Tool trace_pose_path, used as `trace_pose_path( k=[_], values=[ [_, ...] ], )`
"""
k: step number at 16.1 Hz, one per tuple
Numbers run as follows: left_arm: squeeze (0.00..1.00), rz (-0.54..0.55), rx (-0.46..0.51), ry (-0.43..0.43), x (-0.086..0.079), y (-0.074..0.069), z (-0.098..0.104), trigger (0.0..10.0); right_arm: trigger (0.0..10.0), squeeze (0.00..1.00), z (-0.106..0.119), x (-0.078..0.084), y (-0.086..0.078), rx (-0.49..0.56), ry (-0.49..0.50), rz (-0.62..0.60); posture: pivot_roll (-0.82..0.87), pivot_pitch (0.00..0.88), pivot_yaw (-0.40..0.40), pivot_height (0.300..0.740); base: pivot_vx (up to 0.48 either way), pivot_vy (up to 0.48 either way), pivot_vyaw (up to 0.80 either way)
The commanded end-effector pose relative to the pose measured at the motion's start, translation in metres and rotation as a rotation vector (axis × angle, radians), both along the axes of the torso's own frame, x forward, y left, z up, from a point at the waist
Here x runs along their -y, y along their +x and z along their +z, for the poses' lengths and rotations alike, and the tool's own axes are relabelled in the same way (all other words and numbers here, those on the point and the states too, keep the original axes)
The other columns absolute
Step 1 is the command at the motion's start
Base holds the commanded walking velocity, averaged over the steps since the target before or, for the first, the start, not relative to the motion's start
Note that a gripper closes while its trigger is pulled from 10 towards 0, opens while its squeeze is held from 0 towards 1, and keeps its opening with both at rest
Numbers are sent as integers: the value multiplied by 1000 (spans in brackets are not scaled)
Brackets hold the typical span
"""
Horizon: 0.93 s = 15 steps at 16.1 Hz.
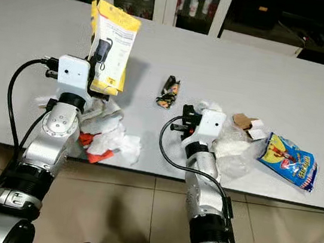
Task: Picking trash to rubbish bin
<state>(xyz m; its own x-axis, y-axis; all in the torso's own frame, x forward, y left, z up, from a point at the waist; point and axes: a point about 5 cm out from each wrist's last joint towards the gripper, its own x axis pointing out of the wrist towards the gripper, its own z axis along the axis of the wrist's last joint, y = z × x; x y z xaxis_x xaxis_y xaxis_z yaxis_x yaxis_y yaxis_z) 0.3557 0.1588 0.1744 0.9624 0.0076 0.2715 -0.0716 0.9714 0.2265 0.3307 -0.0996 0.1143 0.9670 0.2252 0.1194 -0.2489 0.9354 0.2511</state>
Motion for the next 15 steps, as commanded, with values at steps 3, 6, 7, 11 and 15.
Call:
trace_pose_path(
  k=[3, 6, 7, 11, 15],
  values=[
    [0, -22, -3, 19, 6, 1, 3, 10000, 10000, 0, 0, 6, 0, -4, -9, -22, -11, 80, -63, 740, 0, 0, 0],
    [0, -13, -8, 5, 4, 2, 4, 10000, 10000, 0, 0, 7, 0, -6, -3, -27, -12, 84, -62, 740, 0, 0, 0],
    [0, -12, -13, 2, 4, 3, 4, 10000, 10000, 0, 0, 7, 0, -7, -2, -27, -12, 84, -62, 740, 0, 240, 0],
    [0, -5, -31, 4, 2, 2, 1, 10000, 10000, 0, -1, 6, -1, -10, 2, -26, -12, 85, -62, 740, 0, 428, 0],
    [0, -15, -44, 38, 4, 2, -2, 10000, 10000, 0, -2, 4, -2, -12, 5, -25, -10, 91, -55, 740, 0, 233, 0]
  ],
)
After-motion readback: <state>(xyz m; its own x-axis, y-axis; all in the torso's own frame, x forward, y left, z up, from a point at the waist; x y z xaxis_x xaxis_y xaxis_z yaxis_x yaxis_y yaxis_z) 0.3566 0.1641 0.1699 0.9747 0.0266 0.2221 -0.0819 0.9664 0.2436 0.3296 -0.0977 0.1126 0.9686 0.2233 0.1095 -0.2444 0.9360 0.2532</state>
